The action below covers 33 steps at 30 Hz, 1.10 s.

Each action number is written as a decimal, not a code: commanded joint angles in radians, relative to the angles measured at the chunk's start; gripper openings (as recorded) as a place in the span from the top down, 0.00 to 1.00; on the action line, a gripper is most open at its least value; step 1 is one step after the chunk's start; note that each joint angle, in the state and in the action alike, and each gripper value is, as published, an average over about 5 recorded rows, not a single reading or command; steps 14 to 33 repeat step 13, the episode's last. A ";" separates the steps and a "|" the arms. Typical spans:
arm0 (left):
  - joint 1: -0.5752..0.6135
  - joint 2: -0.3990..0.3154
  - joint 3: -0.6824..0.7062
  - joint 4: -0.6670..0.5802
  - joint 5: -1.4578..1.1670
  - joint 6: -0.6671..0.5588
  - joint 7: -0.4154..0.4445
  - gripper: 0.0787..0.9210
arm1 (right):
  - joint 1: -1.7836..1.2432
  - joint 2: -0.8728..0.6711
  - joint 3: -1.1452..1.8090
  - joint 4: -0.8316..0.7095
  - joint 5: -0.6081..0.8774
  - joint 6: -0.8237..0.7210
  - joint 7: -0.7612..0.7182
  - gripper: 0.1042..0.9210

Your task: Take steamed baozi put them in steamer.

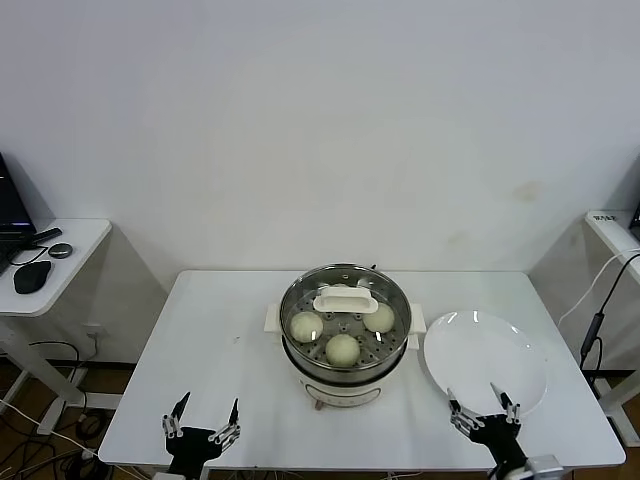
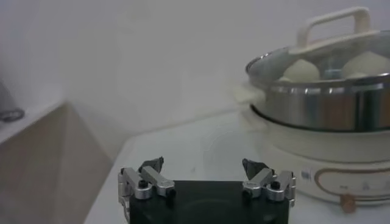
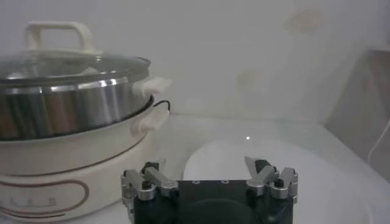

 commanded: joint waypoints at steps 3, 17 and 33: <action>0.047 -0.014 -0.038 -0.006 -0.054 -0.036 0.001 0.12 | -0.025 -0.005 0.005 0.047 -0.053 -0.054 -0.004 0.12; 0.051 -0.025 -0.028 -0.008 -0.030 -0.060 0.007 0.12 | -0.015 0.004 0.002 0.045 -0.057 -0.057 -0.012 0.12; 0.051 -0.025 -0.028 -0.008 -0.030 -0.060 0.007 0.12 | -0.015 0.004 0.002 0.045 -0.057 -0.057 -0.012 0.12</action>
